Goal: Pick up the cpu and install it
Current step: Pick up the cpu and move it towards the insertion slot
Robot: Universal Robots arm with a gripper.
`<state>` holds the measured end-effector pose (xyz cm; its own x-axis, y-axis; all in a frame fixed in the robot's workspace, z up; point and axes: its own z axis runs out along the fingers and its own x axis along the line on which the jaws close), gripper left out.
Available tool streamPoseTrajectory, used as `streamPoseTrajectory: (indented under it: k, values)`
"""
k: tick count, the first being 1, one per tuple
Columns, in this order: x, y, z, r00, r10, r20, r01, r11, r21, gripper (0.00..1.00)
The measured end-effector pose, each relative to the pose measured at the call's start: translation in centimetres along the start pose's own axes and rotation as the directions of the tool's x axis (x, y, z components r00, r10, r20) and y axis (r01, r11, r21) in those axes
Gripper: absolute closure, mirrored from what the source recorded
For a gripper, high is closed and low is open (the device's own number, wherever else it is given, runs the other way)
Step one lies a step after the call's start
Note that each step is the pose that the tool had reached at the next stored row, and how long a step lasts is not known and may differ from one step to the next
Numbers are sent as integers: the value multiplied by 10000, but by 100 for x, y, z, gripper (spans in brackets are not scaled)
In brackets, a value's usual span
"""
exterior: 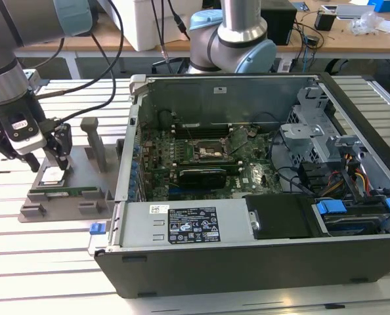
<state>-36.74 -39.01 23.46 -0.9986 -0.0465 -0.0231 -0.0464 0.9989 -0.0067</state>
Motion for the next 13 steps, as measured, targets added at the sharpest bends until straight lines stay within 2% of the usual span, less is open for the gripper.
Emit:
streamPoseTrajectory:
  k: [5, 9, 12, 13]
  values:
    - [6, 14, 74, 10000, 4, 0, -4, 10000, 1, 40]
    - [54, 46, 130, 10000, 0, 0, 0, 10000, 0, 40]
    - [72, 94, 228, 10000, 1, 0, -1, 10000, 0, 40]
    - [104, 109, 259, 10000, 1, -1, -1, 10000, 2, 40]
